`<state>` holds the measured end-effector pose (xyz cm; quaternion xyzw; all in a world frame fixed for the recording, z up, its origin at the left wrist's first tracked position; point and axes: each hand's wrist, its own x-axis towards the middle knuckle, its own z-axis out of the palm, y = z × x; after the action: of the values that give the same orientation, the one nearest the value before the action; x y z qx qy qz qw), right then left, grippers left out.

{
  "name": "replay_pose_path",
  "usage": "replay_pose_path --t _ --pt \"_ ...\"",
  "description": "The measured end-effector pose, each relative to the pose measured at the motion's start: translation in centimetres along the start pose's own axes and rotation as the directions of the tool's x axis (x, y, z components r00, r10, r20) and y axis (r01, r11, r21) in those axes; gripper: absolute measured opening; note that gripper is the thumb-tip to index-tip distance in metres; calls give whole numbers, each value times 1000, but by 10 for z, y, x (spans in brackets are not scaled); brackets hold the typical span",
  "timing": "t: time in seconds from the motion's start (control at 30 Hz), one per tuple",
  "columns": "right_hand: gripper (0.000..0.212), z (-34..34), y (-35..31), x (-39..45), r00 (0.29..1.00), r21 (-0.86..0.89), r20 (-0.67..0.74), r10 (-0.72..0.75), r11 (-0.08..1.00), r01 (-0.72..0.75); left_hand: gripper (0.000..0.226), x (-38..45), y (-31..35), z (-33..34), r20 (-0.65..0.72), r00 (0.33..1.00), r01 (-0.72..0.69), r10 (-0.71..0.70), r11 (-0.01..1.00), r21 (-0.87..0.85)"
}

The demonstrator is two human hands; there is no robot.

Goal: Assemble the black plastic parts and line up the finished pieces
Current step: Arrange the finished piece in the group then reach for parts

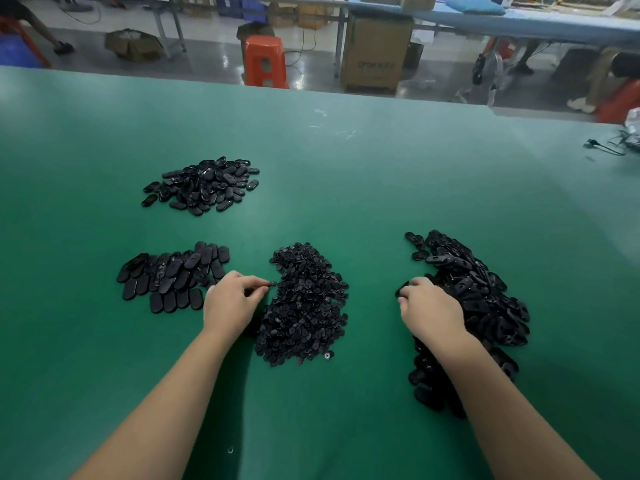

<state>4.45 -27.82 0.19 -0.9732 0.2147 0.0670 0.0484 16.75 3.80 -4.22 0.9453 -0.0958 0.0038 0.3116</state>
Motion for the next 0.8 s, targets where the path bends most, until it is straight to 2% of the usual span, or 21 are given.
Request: replay_pose_path --t 0.2,0.3,0.4,0.5,0.6,0.67,0.7,0.73,0.8 --pt "19 3 -3 10 992 77 -101 -70 994 78 11 -11 -2 9 -143 986 -78 82 996 32" --pt "32 4 -4 15 990 116 -89 -110 986 120 12 -11 -2 11 -144 984 -98 104 994 44" --pt "43 7 -8 21 989 76 -21 -144 987 145 15 -9 -4 12 -142 985 -92 97 995 45" --pt "38 10 -10 25 991 71 13 -131 989 130 16 -8 -5 11 -136 988 -72 75 997 29" --pt "30 12 -12 24 990 56 -27 -142 988 143 16 -8 -5 10 -134 990 -50 46 998 -28" --pt "26 12 -14 24 994 216 -60 -88 971 99 14 -9 -5 9 -152 988 -36 22 996 -87" --pt "25 12 -15 24 998 393 -61 -27 918 49 14 -10 -4 9 -164 986 -30 12 993 -111" --pt "25 13 -17 24 998 597 -44 42 802 -8 14 -10 -4 9 -175 985 -26 2 991 -133" --pt "30 14 -23 19 990 889 48 136 446 -104 15 -10 -4 9 -194 981 -17 -15 986 -164"
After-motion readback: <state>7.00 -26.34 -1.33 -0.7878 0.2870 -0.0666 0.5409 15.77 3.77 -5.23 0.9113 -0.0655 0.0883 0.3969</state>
